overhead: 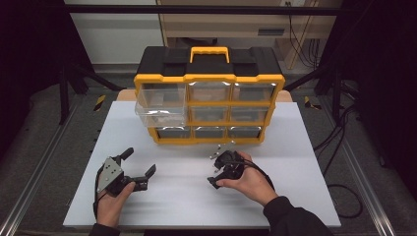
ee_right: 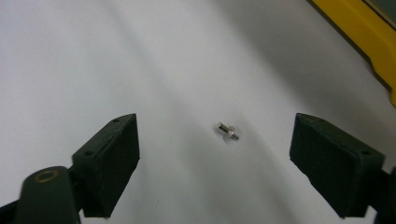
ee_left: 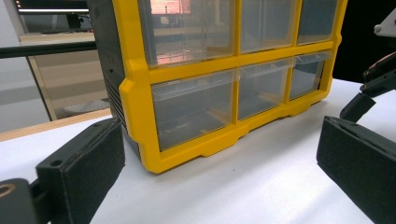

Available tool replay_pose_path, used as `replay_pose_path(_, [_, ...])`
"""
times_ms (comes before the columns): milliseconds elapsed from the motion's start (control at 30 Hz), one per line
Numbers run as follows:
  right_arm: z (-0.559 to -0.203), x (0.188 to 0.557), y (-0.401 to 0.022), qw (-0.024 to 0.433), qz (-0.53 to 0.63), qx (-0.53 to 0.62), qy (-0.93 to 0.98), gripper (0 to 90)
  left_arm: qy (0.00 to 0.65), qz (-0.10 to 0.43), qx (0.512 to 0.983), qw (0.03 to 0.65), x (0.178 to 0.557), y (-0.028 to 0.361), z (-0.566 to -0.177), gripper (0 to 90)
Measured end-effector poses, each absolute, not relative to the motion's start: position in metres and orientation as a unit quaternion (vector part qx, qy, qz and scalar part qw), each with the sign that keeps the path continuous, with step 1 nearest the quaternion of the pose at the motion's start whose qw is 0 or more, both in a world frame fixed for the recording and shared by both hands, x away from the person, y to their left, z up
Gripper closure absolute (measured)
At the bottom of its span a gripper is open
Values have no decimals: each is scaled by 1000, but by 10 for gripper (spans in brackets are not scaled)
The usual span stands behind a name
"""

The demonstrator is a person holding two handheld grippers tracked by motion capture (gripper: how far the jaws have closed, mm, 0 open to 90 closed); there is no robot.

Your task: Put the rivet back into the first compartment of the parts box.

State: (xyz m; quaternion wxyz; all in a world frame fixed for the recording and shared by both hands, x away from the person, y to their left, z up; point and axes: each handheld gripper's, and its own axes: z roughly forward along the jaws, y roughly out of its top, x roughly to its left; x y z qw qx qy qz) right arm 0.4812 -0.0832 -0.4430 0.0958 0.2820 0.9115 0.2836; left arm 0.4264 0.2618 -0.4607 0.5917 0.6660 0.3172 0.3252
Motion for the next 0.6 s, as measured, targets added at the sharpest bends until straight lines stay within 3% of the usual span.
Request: replay_pose_path(600, [-436,491,-83,88,280,275,915,555,316,325,666,592,427,262,-461,10])
